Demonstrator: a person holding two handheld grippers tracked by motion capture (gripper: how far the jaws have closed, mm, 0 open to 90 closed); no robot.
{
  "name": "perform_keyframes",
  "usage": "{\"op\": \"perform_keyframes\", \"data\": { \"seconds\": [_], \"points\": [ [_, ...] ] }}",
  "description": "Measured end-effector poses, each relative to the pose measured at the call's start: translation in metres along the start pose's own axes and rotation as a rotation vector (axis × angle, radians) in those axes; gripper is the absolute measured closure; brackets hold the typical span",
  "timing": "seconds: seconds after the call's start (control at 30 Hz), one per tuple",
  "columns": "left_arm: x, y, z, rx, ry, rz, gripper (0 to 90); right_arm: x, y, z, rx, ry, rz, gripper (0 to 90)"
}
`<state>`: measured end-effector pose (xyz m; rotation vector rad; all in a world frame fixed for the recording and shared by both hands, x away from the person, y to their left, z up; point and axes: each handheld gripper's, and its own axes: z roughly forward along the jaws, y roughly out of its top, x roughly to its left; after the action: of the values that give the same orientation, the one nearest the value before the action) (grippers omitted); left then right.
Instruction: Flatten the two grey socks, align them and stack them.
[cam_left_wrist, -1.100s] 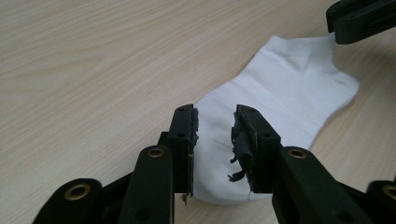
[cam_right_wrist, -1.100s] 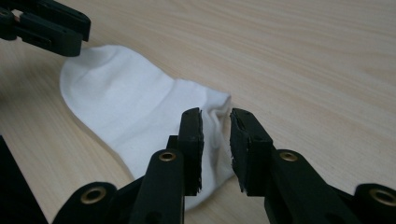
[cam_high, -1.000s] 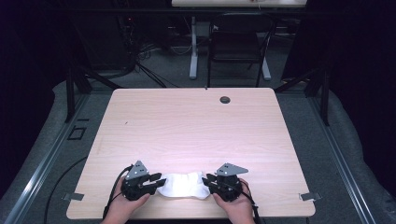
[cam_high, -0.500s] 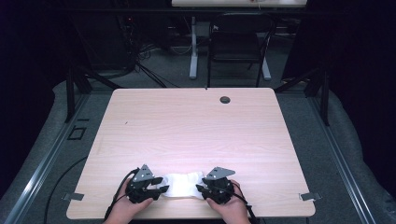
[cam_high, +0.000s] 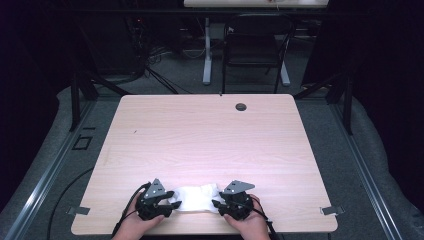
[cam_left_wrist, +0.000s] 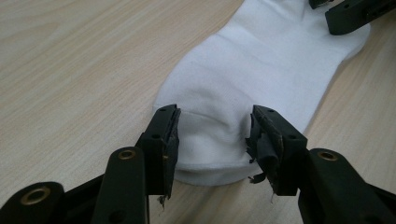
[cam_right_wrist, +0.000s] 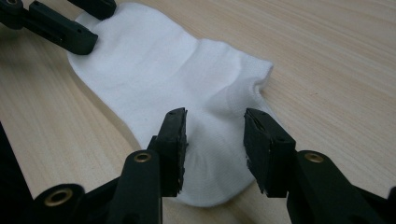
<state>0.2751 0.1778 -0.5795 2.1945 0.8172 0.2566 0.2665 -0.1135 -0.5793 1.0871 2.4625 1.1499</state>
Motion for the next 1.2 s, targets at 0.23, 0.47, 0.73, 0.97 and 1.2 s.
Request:
{"op": "perform_keyframes", "data": {
  "seconds": [0.23, 0.47, 0.73, 0.97, 1.2],
  "points": [
    [0.002, 0.004, 0.004, -0.004, 0.002, -0.009, 52.4, -0.003, 0.001, 0.0, -0.004, -0.011, 0.011, 59.9],
    [0.008, 0.009, 0.01, -0.017, 0.008, -0.029, 53.0, -0.011, 0.004, 0.003, -0.012, -0.024, 0.017, 60.5],
    [0.013, 0.017, 0.016, -0.013, 0.014, -0.038, 53.2, -0.019, 0.007, 0.005, -0.009, -0.027, 0.038, 61.2],
    [0.018, 0.023, 0.025, -0.028, 0.021, -0.053, 53.3, -0.03, 0.015, 0.009, 0.009, -0.033, 0.072, 62.3],
    [0.024, 0.028, 0.031, -0.042, 0.022, -0.069, 53.3, -0.039, 0.019, 0.011, 0.017, -0.042, 0.085, 62.4]
  ]
}}
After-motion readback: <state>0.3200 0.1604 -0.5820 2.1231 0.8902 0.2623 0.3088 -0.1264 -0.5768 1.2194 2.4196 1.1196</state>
